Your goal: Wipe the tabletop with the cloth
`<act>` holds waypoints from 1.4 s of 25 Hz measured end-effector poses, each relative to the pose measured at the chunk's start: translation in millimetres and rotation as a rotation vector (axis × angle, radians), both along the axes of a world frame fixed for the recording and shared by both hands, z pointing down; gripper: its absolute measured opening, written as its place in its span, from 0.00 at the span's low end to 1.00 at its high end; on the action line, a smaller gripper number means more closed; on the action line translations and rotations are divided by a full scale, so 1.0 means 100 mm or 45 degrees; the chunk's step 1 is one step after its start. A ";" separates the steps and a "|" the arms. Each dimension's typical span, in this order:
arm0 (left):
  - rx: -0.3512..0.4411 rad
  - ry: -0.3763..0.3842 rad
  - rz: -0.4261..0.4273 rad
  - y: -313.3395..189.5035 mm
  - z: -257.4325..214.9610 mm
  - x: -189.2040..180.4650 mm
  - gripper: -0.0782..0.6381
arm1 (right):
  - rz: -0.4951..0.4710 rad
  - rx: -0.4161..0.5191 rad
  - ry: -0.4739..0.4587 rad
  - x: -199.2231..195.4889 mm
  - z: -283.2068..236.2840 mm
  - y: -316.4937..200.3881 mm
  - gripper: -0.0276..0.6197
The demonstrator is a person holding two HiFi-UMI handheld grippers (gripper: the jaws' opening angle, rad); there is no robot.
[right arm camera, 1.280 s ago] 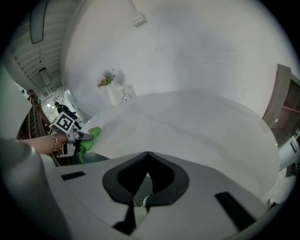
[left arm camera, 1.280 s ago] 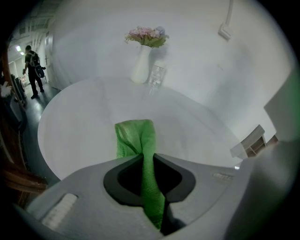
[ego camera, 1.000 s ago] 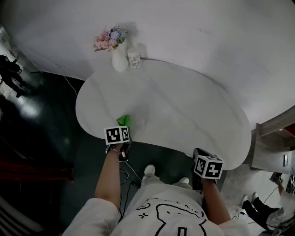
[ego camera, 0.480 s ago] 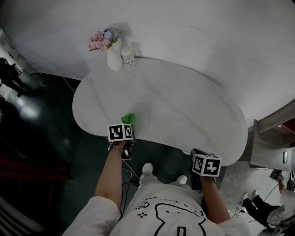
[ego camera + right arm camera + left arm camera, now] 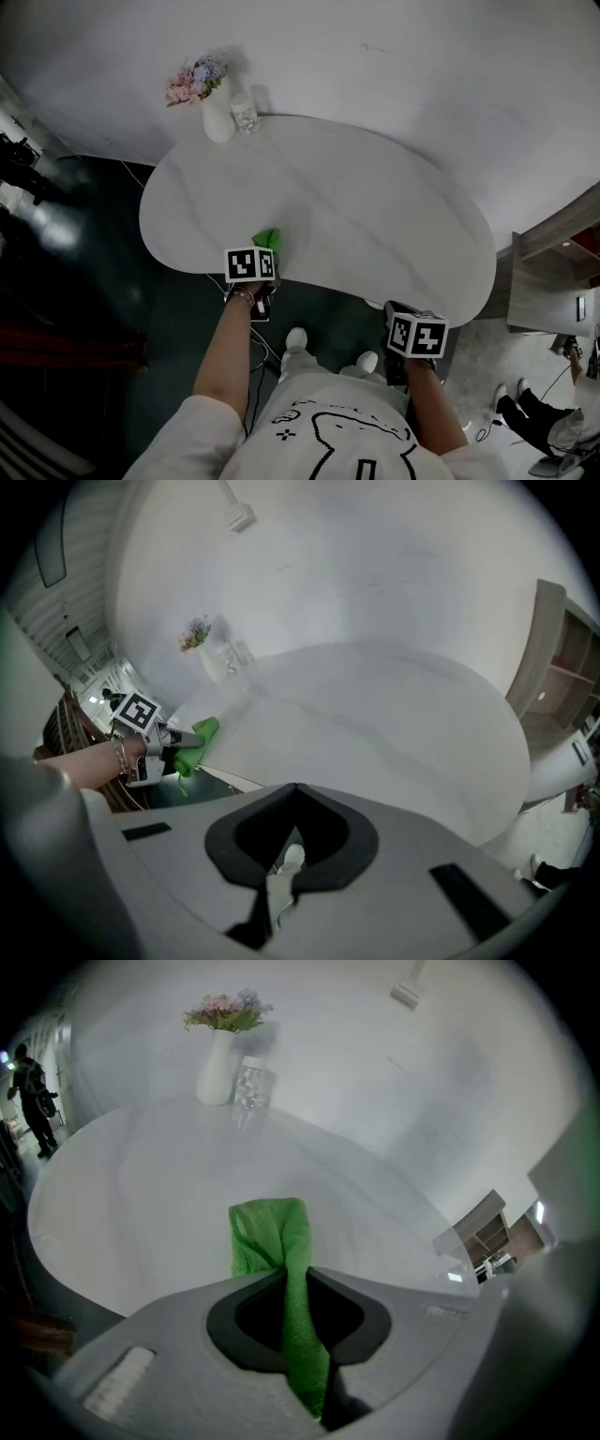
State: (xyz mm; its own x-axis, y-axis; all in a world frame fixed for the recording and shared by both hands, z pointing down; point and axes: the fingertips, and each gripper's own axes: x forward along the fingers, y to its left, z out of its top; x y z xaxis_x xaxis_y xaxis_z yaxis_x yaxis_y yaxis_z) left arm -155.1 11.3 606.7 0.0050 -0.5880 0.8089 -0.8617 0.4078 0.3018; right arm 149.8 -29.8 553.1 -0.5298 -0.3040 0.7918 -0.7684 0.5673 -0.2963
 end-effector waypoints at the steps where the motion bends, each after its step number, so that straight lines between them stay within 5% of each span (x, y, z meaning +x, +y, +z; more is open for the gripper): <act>1: -0.007 -0.008 0.013 -0.02 0.00 0.04 0.18 | 0.000 -0.003 -0.004 0.02 0.00 0.00 0.04; 35: -0.004 0.010 0.160 -0.59 0.00 1.20 0.18 | 0.012 -0.031 -0.026 0.82 0.07 -0.19 0.04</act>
State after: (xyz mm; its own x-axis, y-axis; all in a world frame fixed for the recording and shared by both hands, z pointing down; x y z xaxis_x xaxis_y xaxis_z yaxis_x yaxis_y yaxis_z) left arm -35.5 -47.3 606.4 0.0849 -0.5796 0.8105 -0.9038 0.2977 0.3076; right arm 231.9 -49.0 560.3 -0.5432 -0.2896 0.7881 -0.7673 0.5523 -0.3259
